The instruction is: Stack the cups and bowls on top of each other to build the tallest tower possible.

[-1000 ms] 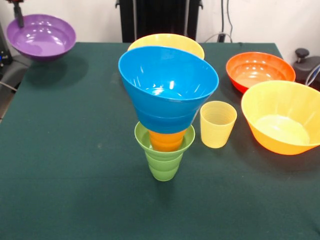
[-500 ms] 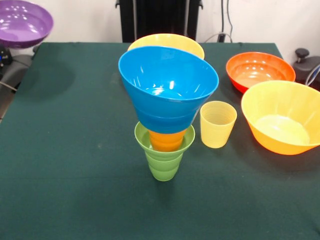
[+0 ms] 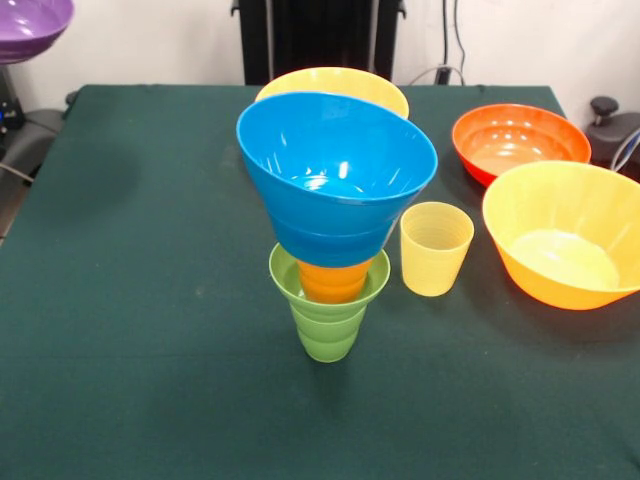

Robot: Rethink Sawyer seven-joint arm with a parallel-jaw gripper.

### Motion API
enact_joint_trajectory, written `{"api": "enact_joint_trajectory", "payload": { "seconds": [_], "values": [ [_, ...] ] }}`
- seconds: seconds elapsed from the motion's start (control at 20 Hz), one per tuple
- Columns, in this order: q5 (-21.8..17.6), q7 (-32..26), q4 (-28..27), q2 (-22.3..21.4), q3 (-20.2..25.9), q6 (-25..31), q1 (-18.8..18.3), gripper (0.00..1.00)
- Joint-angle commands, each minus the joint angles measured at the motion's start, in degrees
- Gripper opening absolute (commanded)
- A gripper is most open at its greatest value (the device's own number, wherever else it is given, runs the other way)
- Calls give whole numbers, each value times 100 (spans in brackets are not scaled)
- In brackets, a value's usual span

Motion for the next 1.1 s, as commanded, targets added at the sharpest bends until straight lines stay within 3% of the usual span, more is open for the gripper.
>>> {"api": "enact_joint_trajectory", "payload": {
  "seconds": [0.05, 0.35, 0.55, 1.1],
  "values": [
    [323, -637, 221, 198, 609, 529, 384, 0],
    [691, -506, -13, -91, 731, 808, 568, 0],
    [691, -380, -46, -234, 586, 769, 832, 0],
    [583, -177, -438, 5, -5, 621, 1609, 0]
  ]
}}
